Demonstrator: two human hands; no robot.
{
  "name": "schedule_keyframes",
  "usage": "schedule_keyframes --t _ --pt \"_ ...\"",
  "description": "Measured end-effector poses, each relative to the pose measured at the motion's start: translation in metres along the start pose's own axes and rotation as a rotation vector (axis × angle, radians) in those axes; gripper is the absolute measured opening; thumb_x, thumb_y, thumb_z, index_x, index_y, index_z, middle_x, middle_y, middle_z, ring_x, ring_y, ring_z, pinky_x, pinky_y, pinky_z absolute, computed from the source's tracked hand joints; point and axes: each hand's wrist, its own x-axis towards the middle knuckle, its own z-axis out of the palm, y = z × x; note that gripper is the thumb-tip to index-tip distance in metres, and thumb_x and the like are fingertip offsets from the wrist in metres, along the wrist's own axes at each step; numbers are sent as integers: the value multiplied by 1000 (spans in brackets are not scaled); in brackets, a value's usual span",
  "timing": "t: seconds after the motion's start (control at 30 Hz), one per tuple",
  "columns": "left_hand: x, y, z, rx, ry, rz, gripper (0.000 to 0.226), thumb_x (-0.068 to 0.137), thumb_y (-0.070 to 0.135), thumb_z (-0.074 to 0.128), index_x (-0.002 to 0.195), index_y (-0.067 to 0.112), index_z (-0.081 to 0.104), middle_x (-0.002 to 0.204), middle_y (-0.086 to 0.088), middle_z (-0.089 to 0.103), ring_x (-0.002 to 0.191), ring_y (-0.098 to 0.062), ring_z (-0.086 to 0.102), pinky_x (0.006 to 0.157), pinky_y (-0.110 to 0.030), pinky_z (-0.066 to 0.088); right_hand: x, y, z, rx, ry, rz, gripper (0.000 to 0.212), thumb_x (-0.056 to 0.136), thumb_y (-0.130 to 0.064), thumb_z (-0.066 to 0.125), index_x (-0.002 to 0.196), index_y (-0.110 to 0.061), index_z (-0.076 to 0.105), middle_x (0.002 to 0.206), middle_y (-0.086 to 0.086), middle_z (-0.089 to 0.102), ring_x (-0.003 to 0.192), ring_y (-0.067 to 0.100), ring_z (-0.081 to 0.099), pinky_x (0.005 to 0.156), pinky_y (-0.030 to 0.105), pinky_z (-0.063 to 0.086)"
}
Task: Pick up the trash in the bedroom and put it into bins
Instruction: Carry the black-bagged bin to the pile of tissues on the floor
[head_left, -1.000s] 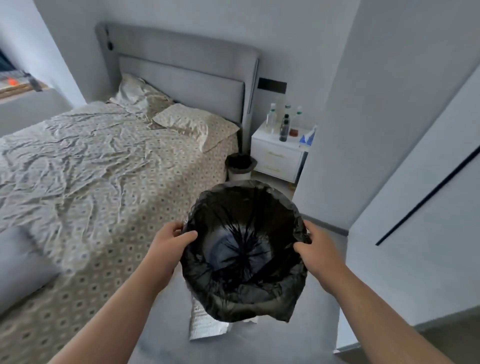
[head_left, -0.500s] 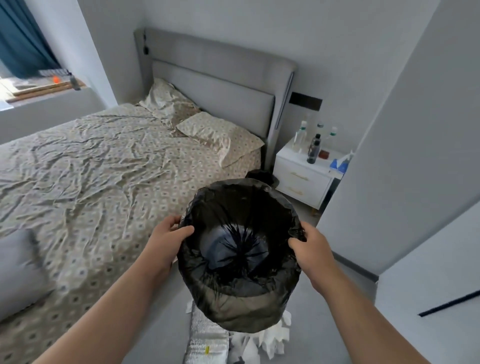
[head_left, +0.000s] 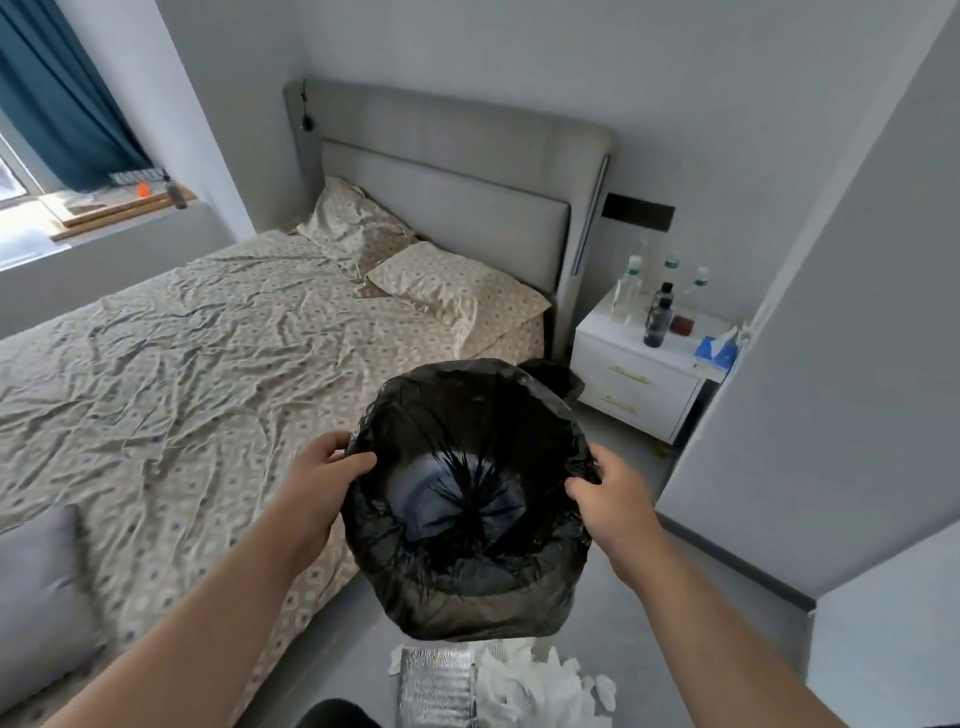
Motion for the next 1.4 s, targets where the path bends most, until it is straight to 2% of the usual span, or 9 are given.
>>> schedule_keyframes --t 0.23,0.43,0.57,0.73,0.8,0.9,1.1,1.27,1.4 --pt "66 10 1 28 -72 9 14 87 0 57 94 11 62 92 -13 68 82 -27 64 71 -35 50 43 -1 21 11 47 17 33 87 -5 50 94 -35 61 90 0 70 87 20 65 81 43 55" --pt "151 -8 -9 80 -225 -61 15 87 3 58 98 11 61 98 -15 67 87 -28 65 73 -36 51 72 9 67 38 151 109 33 91 -9 49 85 -42 55 93 -5 67 88 15 64 84 40 55" --pt "215 -29 -20 129 -327 -116 12 88 4 58 93 14 62 98 -15 66 85 -26 64 70 -35 50 96 24 116 26 245 221 30 90 -11 49 102 -37 58 93 -3 69 86 22 67 83 45 56" --pt "275 -69 -30 149 -375 -168 13 89 7 58 91 19 63 98 -10 67 90 -26 64 74 -37 50 125 57 166 -13 317 325 32 88 -6 47 108 -30 57 93 0 68 89 27 66 70 34 53" --pt "295 -94 -29 143 -375 -168 14 90 8 58 89 21 63 97 -9 67 89 -24 64 73 -37 50 140 82 181 -17 329 334 35 88 -6 47 109 -31 58 94 -3 67 88 23 67 74 36 55" --pt "323 -148 -31 150 -338 -172 14 89 10 58 94 22 64 99 -8 69 90 -25 66 75 -38 52 162 131 205 1 332 332 39 88 -5 47 93 -43 57 95 -9 67 88 14 66 77 34 55" --pt "382 -301 -29 160 -267 -161 21 89 10 58 107 18 65 102 -8 70 92 -25 66 74 -36 51 223 275 256 -11 300 298 38 85 -9 49 107 -39 57 100 -12 68 93 10 65 80 32 54" --pt "424 -394 -12 178 -255 -75 21 89 6 56 95 23 65 96 -5 70 83 -18 65 67 -30 49 257 375 291 -37 291 283 34 85 -9 48 103 -37 55 91 -11 67 81 9 63 64 23 46" --pt "450 -448 4 191 -276 0 24 88 7 57 88 29 66 92 0 70 82 -14 66 69 -27 49 279 442 304 -44 299 253 29 81 -8 50 95 -33 59 87 -8 67 82 13 63 69 26 45"
